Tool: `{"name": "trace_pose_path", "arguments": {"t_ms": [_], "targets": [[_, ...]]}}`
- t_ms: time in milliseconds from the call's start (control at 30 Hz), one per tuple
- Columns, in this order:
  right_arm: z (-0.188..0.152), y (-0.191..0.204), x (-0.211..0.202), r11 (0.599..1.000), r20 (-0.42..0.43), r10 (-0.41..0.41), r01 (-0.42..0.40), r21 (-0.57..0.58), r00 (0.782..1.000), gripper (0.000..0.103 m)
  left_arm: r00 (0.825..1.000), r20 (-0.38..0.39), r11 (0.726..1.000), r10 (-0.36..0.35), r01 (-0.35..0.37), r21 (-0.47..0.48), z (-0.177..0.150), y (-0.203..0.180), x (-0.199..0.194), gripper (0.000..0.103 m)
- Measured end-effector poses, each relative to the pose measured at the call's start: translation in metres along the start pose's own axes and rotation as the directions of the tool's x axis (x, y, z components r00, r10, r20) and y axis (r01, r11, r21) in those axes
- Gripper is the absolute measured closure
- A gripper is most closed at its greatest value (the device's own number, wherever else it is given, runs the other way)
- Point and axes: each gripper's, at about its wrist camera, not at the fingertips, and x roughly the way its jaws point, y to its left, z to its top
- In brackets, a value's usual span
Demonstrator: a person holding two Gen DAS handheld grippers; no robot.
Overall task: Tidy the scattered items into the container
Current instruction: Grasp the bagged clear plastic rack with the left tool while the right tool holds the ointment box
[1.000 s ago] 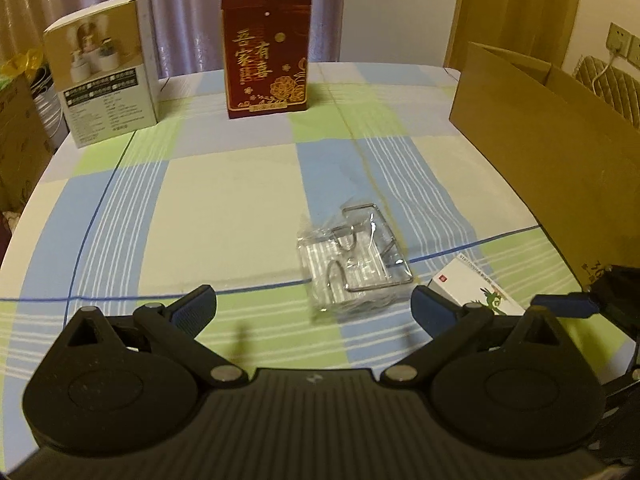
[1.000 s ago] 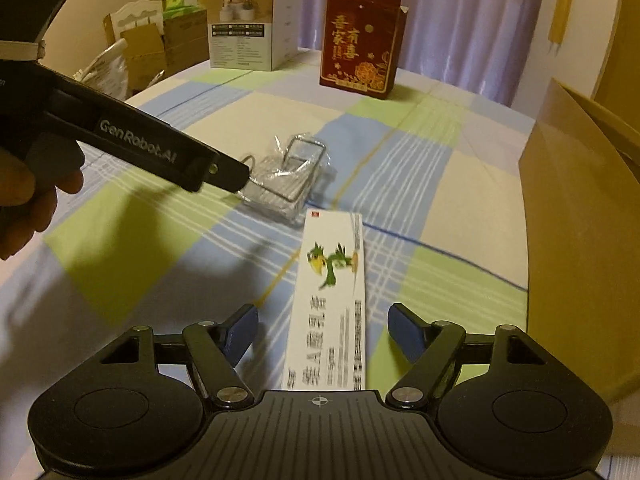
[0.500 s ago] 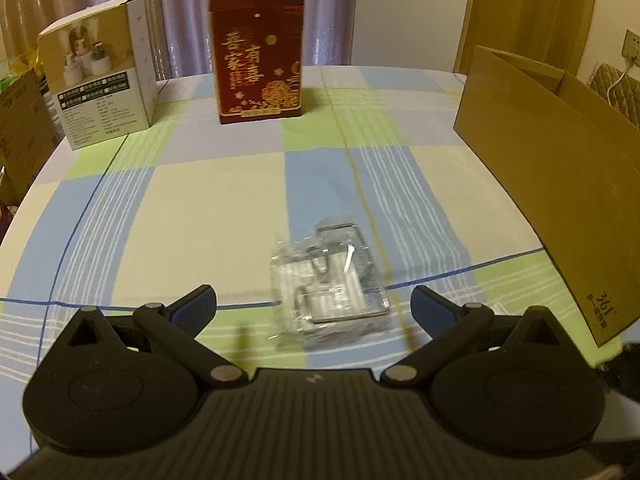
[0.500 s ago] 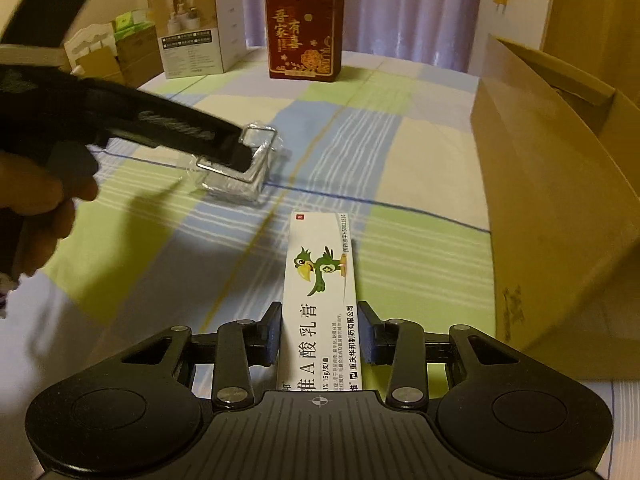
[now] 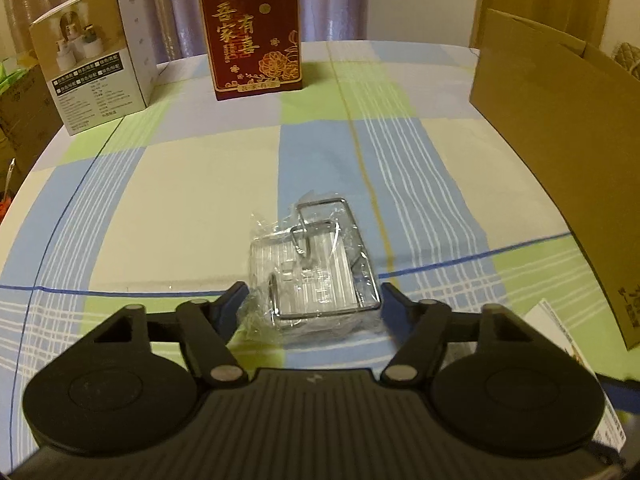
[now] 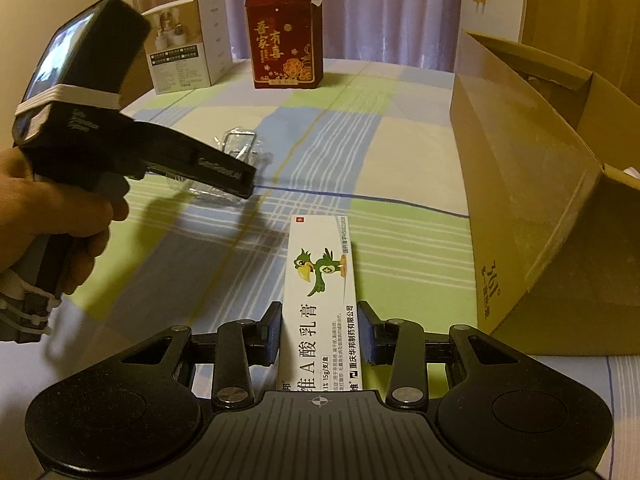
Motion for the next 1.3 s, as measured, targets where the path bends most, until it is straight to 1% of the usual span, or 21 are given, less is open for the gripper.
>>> {"name": "trace_pose_path", "arguments": {"t_ms": [33,67,167,300,400,433,467,500,600,733,833,900,967,1000,1067,1167,1233,1300], "targets": [[0.000,-0.001,0.001,1.000,0.000,0.002,-0.002,0.003,1.000,0.062,1.000,-0.005,1.000,-0.006,0.006,0.000,-0.002,0.001,-0.003,0.043],[0.000,-0.002,0.000,1.000,-0.001,0.003,-0.003,0.007,1.000,0.062,1.000,-0.012,1.000,-0.011,0.011,-0.001,-0.004,0.002,-0.006,0.044],[-0.002,-0.002,-0.003,1.000,-0.004,0.006,-0.006,0.018,1.000,0.062,0.999,-0.035,0.999,-0.041,0.041,0.008,-0.012,0.006,-0.022,0.045],[-0.007,0.000,-0.008,1.000,-0.004,0.006,-0.006,0.029,1.000,0.062,0.998,-0.051,0.997,-0.048,0.050,0.054,-0.025,0.006,-0.046,0.045],[-0.010,0.003,-0.012,1.000,-0.006,0.005,-0.005,0.025,1.000,0.062,0.997,-0.061,0.997,-0.052,0.055,0.056,-0.028,0.007,-0.051,0.041],[-0.010,0.003,-0.011,1.000,-0.009,0.004,-0.003,0.022,1.000,0.062,0.997,-0.062,0.998,-0.045,0.048,0.050,-0.028,0.007,-0.050,0.034],[-0.011,0.004,-0.012,1.000,-0.011,0.001,-0.001,0.019,1.000,0.062,0.997,-0.060,0.998,-0.040,0.043,0.041,-0.028,0.007,-0.051,0.024],[-0.011,0.004,-0.012,1.000,-0.013,-0.002,0.002,0.017,1.000,0.062,0.997,-0.054,0.998,-0.046,0.047,0.028,-0.027,0.007,-0.052,0.021],[-0.011,0.004,-0.011,1.000,-0.025,-0.008,0.008,0.014,1.000,0.062,0.997,-0.057,0.998,-0.055,0.055,0.009,-0.027,0.004,-0.048,0.021],[-0.012,0.005,-0.008,1.000,-0.029,-0.016,0.017,0.007,0.999,0.062,0.998,-0.057,0.999,-0.040,0.039,-0.016,-0.030,-0.001,-0.043,0.021],[-0.012,0.006,-0.007,1.000,-0.032,-0.023,0.023,0.007,0.999,0.062,0.998,-0.058,0.999,-0.034,0.031,-0.045,-0.031,-0.002,-0.041,0.022],[-0.012,0.006,-0.006,1.000,-0.031,-0.027,0.027,0.006,0.999,0.062,0.998,-0.053,0.998,-0.026,0.023,-0.065,-0.030,-0.001,-0.040,0.028],[-0.011,0.005,-0.005,1.000,-0.031,-0.029,0.029,0.008,0.999,0.062,0.998,-0.059,0.998,-0.014,0.010,-0.062,-0.031,0.000,-0.039,0.039],[-0.010,0.005,-0.005,1.000,-0.031,-0.030,0.030,0.008,0.999,0.062,0.998,-0.062,0.998,-0.013,0.009,-0.063,-0.031,0.001,-0.038,0.039],[-0.009,0.005,-0.004,0.999,-0.032,-0.031,0.032,0.007,0.999,0.062,0.997,-0.068,0.998,-0.021,0.017,-0.063,-0.033,0.003,-0.038,0.042],[-0.008,0.004,-0.004,1.000,-0.032,-0.029,0.029,0.006,0.999,0.062,0.998,-0.065,0.999,-0.025,0.023,-0.031,-0.034,0.001,-0.041,0.049],[-0.007,0.003,-0.004,1.000,-0.035,-0.025,0.026,0.006,0.999,0.062,0.998,-0.063,1.000,-0.030,0.030,0.003,-0.035,-0.002,-0.043,0.050],[-0.007,0.003,-0.004,1.000,-0.041,-0.019,0.020,0.009,0.999,0.062,0.996,-0.068,0.998,-0.053,0.055,0.019,-0.037,-0.004,-0.046,0.050]]}}
